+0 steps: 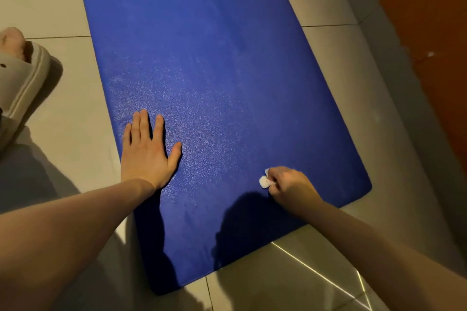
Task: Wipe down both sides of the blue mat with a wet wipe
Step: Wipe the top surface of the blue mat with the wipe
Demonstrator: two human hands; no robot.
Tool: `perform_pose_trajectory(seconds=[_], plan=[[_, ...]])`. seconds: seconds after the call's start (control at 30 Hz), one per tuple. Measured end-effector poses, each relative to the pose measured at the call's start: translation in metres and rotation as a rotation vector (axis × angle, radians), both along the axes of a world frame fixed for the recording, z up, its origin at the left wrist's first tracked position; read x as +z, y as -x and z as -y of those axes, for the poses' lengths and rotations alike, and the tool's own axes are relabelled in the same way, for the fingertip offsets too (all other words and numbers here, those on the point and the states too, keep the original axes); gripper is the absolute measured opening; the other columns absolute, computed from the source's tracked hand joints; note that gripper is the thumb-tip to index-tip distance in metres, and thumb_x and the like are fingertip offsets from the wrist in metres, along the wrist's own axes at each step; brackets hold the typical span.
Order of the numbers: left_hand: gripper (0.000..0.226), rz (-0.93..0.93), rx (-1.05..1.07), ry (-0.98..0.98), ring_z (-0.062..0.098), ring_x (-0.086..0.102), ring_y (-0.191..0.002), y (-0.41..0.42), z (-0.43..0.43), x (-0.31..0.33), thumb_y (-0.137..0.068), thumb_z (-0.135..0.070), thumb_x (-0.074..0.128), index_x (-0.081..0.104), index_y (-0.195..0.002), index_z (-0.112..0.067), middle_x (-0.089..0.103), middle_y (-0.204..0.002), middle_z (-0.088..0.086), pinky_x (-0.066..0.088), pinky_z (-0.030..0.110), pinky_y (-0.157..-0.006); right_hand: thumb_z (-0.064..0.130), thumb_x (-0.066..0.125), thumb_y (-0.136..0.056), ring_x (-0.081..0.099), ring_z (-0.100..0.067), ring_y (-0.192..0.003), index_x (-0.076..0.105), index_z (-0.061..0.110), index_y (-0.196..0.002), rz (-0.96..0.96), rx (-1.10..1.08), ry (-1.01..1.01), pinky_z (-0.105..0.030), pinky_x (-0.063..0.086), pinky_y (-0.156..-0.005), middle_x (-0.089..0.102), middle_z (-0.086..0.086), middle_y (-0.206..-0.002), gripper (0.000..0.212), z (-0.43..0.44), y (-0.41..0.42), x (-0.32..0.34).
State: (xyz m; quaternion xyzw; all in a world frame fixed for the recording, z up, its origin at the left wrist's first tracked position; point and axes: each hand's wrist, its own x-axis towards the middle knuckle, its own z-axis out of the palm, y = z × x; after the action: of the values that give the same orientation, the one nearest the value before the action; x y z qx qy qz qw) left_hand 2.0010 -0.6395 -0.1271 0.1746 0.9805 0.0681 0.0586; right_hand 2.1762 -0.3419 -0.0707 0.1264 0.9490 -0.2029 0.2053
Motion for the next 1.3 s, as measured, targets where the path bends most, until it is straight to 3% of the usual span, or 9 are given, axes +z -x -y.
perform_pose_trajectory(seconds=[0.1, 0.37, 0.5, 0.6, 0.73, 0.9, 1.0, 1.13, 1.3], plan=[[0.08, -0.007, -0.005, -0.016, 0.034, 0.007, -0.155, 0.001, 0.001, -0.001, -0.096, -0.067, 0.023, 0.024, -0.158, -0.015, 0.015, -0.165, 0.021, 0.008, 0.049, -0.125, 0.023, 0.052, -0.097, 0.055, -0.03, -0.073, 0.053, 0.014, -0.086, -0.012, 0.023, -0.075, -0.037, 0.037, -0.059, 0.059, -0.003, -0.083, 0.014, -0.008, 0.019, -0.001], [0.086, 0.183, -0.11, 0.056, 0.034, 0.009, -0.154, 0.021, 0.015, 0.029, -0.092, -0.072, 0.041, 0.022, -0.158, -0.02, 0.014, -0.166, 0.018, 0.015, 0.047, -0.124, 0.01, 0.056, -0.093, 0.058, -0.033, -0.076, 0.052, 0.008, -0.084, -0.092, -0.502, -0.108, -0.035, 0.039, -0.058, 0.066, -0.014, -0.087, 0.01, 0.037, 0.051, -0.011], [0.063, 0.283, -0.172, 0.171, 0.034, 0.046, -0.129, 0.021, 0.019, 0.061, -0.086, -0.061, 0.059, 0.053, -0.132, -0.017, 0.049, -0.132, 0.009, 0.045, 0.044, -0.104, 0.013, 0.055, -0.095, 0.064, -0.04, -0.095, 0.059, 0.007, -0.093, -0.118, -0.546, -0.024, -0.038, 0.042, -0.067, 0.068, -0.019, -0.104, 0.007, 0.106, 0.029, -0.007], [0.053, 0.318, -0.184, 0.202, 0.033, 0.052, -0.122, -0.005, 0.031, 0.072, -0.087, -0.046, 0.061, 0.057, -0.131, -0.018, 0.054, -0.128, 0.008, 0.049, 0.042, -0.097, 0.018, 0.057, -0.096, 0.062, -0.04, -0.103, 0.062, 0.002, -0.109, -0.121, -0.389, 0.052, -0.041, 0.047, -0.076, 0.066, -0.019, -0.113, 0.021, 0.165, 0.024, -0.004], [0.077, 0.353, -0.244, 0.227, 0.031, 0.052, -0.12, -0.038, 0.054, 0.072, -0.071, -0.059, 0.072, 0.054, -0.134, -0.019, 0.051, -0.13, 0.007, 0.05, 0.041, -0.096, 0.011, 0.052, -0.095, 0.062, -0.041, -0.1, 0.059, 0.006, -0.106, -0.072, -0.106, 0.099, -0.037, 0.038, -0.069, 0.063, -0.017, -0.112, 0.014, 0.19, 0.02, 0.001], [0.138, 0.423, -0.383, 0.369, 0.032, 0.027, -0.144, -0.057, 0.07, 0.07, -0.045, -0.084, 0.076, 0.026, -0.154, -0.015, 0.023, -0.155, 0.013, 0.038, 0.039, -0.112, 0.017, 0.059, -0.092, 0.063, -0.037, -0.092, 0.062, 0.01, -0.092, -0.091, -0.397, -0.043, -0.037, 0.047, -0.072, 0.064, -0.012, -0.109, 0.007, 0.096, 0.02, 0.003], [0.136, 0.413, -0.416, 0.42, 0.03, 0.021, -0.148, -0.056, 0.066, 0.076, -0.053, -0.082, 0.077, 0.018, -0.158, -0.017, 0.017, -0.16, 0.012, 0.033, 0.04, -0.117, 0.031, 0.061, -0.094, 0.065, -0.028, -0.071, 0.058, 0.016, -0.065, -0.125, -0.565, 0.023, -0.039, 0.053, -0.064, 0.073, -0.007, -0.091, 0.033, 0.058, 0.019, -0.002], [0.138, 0.424, -0.428, 0.451, 0.029, 0.013, -0.153, -0.049, 0.068, 0.075, -0.055, -0.082, 0.075, 0.012, -0.161, -0.019, 0.008, -0.165, 0.012, 0.029, 0.04, -0.12, 0.012, 0.064, -0.089, 0.065, -0.032, -0.085, 0.059, 0.008, -0.085, -0.222, -0.652, 0.062, -0.044, 0.056, -0.071, 0.07, -0.008, -0.095, 0.008, 0.073, 0.046, -0.013], [0.141, 0.435, -0.452, 0.493, 0.031, 0.008, -0.153, -0.048, 0.066, 0.074, -0.056, -0.081, 0.076, 0.009, -0.161, -0.017, 0.006, -0.164, 0.012, 0.031, 0.043, -0.119, 0.008, 0.056, -0.088, 0.064, -0.027, -0.086, 0.058, 0.013, -0.09, -0.239, -0.569, 0.054, -0.041, 0.056, -0.076, 0.072, 0.0, -0.102, 0.006, 0.075, 0.077, -0.017]])
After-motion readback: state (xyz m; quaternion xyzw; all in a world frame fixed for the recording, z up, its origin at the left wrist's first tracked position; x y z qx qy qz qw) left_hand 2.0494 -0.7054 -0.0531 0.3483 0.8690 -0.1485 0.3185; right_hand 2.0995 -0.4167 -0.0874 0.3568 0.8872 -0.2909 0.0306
